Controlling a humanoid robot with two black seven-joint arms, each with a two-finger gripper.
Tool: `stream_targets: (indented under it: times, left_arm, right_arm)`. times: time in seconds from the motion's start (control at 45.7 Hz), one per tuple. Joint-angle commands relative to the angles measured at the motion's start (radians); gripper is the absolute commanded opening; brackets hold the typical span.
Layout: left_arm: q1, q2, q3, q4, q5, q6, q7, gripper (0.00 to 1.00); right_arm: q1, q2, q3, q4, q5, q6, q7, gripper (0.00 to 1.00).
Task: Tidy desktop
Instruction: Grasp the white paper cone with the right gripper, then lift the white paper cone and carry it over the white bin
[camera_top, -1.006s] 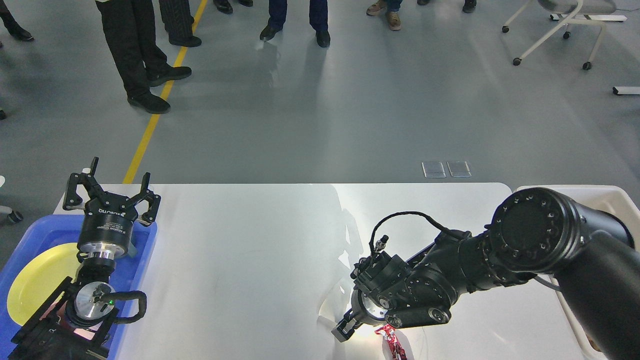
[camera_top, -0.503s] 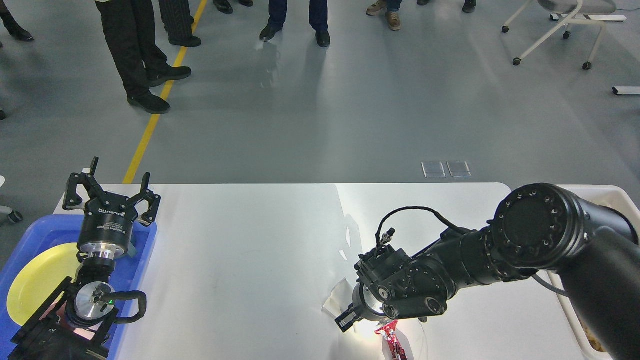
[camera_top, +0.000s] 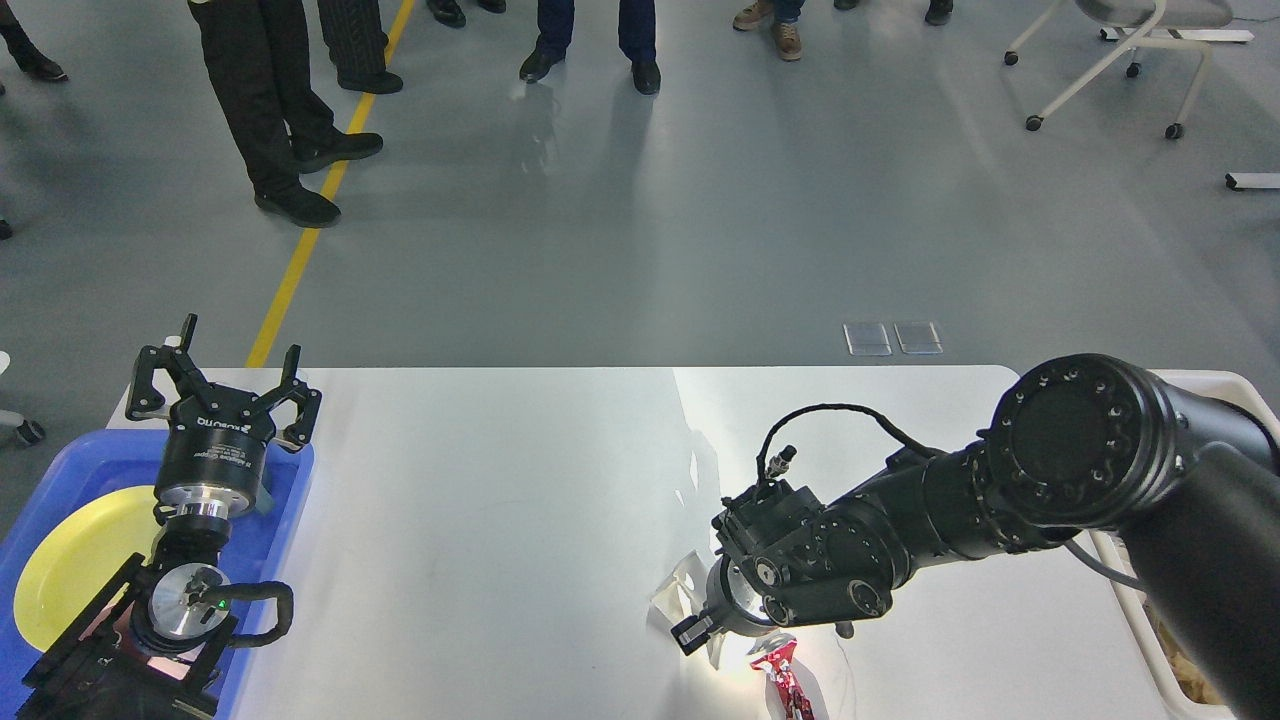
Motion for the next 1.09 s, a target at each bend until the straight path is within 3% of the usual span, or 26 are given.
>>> stream_targets:
  times: [0.0,0.131,0.306,0.7,1.072]
  left_arm:
    - [0.000,0.000,0.000,0.000,0.000,0.000,0.000,0.96]
    - [0.000,0.000,0.000,0.000,0.000,0.000,0.000,0.96]
    - [0.000,0.000,0.000,0.000,0.000,0.000,0.000,0.96]
    - [0.000,0.000,0.000,0.000,0.000,0.000,0.000,0.96]
    - [0.000,0.000,0.000,0.000,0.000,0.000,0.000,0.96]
  right_arm:
    - [0.040,-0.007,0.001,0.034,0.002,-0.005,0.003,0.00]
    - [0.130,-0.036,0.001,0.111,0.028,-0.011,0.003,0.00]
    - [0.271,-0.111,-0.003,0.172,0.232,0.017,0.000,0.00]
    - [0.549,-0.315,-0.064,0.355,0.443,0.264,0.000,0.00]
    - [0.761,-0.359,-0.196,0.484,0.596,0.250,-0.003,0.00]
